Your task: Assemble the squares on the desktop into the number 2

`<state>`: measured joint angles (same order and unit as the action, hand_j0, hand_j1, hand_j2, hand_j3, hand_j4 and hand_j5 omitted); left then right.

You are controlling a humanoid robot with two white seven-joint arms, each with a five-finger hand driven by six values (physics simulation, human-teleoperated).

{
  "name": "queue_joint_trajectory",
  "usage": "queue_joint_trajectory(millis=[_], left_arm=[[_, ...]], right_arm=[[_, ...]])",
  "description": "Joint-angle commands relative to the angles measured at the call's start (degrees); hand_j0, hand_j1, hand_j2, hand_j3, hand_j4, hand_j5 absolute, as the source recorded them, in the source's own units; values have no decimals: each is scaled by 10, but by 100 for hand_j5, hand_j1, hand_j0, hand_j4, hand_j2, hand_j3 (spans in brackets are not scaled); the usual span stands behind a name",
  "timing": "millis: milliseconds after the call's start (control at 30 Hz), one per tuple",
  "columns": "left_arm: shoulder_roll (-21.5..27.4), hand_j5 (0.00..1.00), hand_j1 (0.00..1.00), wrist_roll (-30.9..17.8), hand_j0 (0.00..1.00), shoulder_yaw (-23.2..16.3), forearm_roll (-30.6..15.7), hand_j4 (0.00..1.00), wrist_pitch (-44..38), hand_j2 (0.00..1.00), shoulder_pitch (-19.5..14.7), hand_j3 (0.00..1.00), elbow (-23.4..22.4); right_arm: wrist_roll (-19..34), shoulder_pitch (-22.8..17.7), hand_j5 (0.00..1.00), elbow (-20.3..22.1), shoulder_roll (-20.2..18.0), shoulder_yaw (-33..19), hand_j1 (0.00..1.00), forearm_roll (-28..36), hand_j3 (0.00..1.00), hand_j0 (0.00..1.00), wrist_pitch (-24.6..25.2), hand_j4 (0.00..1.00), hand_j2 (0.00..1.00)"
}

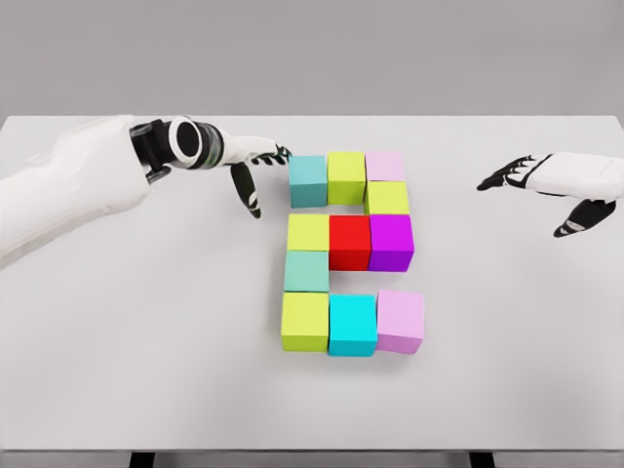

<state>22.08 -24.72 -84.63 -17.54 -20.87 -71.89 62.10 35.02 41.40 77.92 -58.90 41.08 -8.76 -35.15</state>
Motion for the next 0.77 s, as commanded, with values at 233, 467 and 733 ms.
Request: queue_joint_trajectory(millis=[233,467,733], left_arm=[[199,100,100,-1,100,5,0,100,46,100,-15,100,132],[327,100,100,-8,100,4,2,100,404,100,16,100,214],[327,100,100,-9,100,3,9,100,417,100,18,100,215]], right_arm=[[0,-1,100,1,-3,0,100,3,100,100,1,100,100],[0,-1,100,1,0,0,100,3,100,100,1,100,100],[0,-1,100,13,2,0,100,3,100,100,1,100,100]])
